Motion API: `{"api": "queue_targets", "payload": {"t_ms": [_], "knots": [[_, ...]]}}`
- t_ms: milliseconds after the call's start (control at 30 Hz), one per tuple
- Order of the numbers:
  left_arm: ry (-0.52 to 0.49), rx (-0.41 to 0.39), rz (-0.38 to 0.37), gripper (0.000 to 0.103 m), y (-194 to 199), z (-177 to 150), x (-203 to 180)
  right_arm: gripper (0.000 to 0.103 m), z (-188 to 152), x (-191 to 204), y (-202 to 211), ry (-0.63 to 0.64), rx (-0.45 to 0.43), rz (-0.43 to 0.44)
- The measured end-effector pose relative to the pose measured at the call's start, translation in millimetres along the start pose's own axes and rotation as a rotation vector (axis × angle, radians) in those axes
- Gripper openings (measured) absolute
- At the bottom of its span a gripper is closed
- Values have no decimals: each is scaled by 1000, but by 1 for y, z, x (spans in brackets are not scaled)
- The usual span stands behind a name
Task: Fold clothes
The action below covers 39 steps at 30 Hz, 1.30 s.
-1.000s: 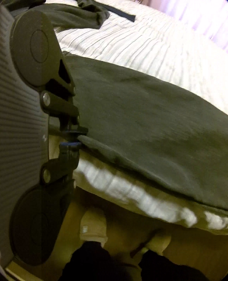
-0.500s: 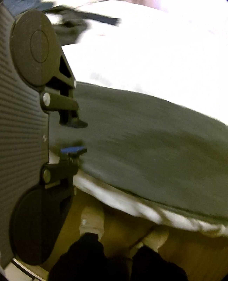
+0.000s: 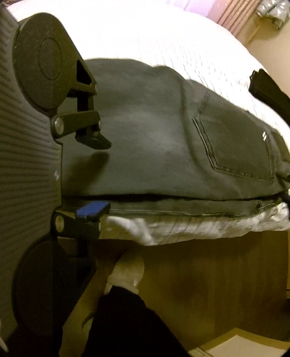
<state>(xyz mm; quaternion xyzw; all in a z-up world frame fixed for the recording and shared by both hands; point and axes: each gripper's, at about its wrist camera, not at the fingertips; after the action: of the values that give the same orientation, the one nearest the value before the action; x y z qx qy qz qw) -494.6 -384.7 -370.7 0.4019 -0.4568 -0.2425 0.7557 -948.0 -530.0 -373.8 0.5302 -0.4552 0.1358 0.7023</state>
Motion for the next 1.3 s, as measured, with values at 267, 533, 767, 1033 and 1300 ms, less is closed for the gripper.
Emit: {"api": "queue_targets", "payload": {"t_ms": [267, 533, 767, 1033, 1300], "knots": [[-55, -65, 15, 1, 16, -5, 6, 10, 6, 7, 11, 37, 28, 33], [-92, 2, -42, 4, 4, -1, -13, 10, -7, -8, 28, 74, 48, -8], [23, 80, -81, 21, 11, -14, 7, 72, 1, -10, 22, 81, 40, -123], [330, 186, -4, 30, 34, -79, 77, 78, -21, 46, 40, 236, 32, -66], [520, 206, 159, 32, 44, -88, 155, 78, -61, 118, -48, 481, 317, 40]]}}
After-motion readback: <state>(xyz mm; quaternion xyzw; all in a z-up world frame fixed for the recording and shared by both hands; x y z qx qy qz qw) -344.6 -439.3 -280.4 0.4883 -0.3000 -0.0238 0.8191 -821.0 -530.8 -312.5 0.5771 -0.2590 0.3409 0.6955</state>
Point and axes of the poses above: each gripper's, at about its wrist camera, not at the fingertips, and y roughly against the way its jaws point, x to its left, z to its top, and after that the axes turned 9 degrees about z, right-handed
